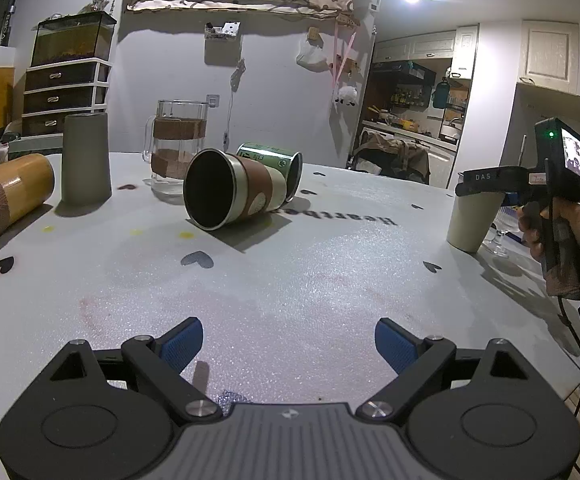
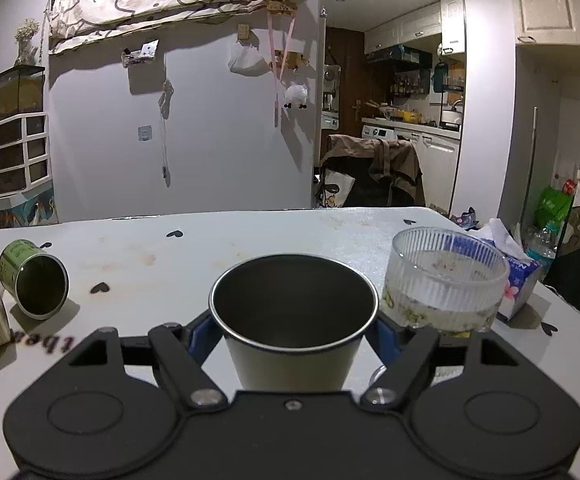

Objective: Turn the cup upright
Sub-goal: 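Carry the upright cup with the right tool and set it beside the wine glass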

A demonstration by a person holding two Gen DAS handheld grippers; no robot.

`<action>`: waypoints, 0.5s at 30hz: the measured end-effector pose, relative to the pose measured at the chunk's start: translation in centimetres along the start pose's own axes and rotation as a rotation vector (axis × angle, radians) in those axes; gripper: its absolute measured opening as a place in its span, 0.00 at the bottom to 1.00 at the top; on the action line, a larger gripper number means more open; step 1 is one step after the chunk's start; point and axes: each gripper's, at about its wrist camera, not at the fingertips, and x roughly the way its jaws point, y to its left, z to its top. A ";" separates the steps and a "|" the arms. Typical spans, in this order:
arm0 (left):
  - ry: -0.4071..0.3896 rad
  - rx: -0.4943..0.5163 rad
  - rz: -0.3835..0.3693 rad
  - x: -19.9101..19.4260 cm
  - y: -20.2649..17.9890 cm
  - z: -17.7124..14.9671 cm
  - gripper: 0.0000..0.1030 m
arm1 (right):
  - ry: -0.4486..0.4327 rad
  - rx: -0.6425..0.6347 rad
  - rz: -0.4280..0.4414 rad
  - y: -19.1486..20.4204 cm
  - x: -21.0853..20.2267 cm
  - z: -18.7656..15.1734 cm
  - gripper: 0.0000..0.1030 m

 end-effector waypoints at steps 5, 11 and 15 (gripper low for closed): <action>-0.005 0.006 -0.001 0.0 -0.2 0.1 0.90 | 0.009 0.010 -0.004 -0.2 -0.6 0.1 0.86; -0.014 0.017 -0.003 -0.1 -0.6 0.5 0.90 | -0.003 0.030 0.016 -0.6 -3.4 -0.3 0.86; -0.025 0.030 -0.006 -0.2 -1.1 0.9 0.90 | -0.038 0.053 0.066 -0.9 -6.8 -1.4 0.87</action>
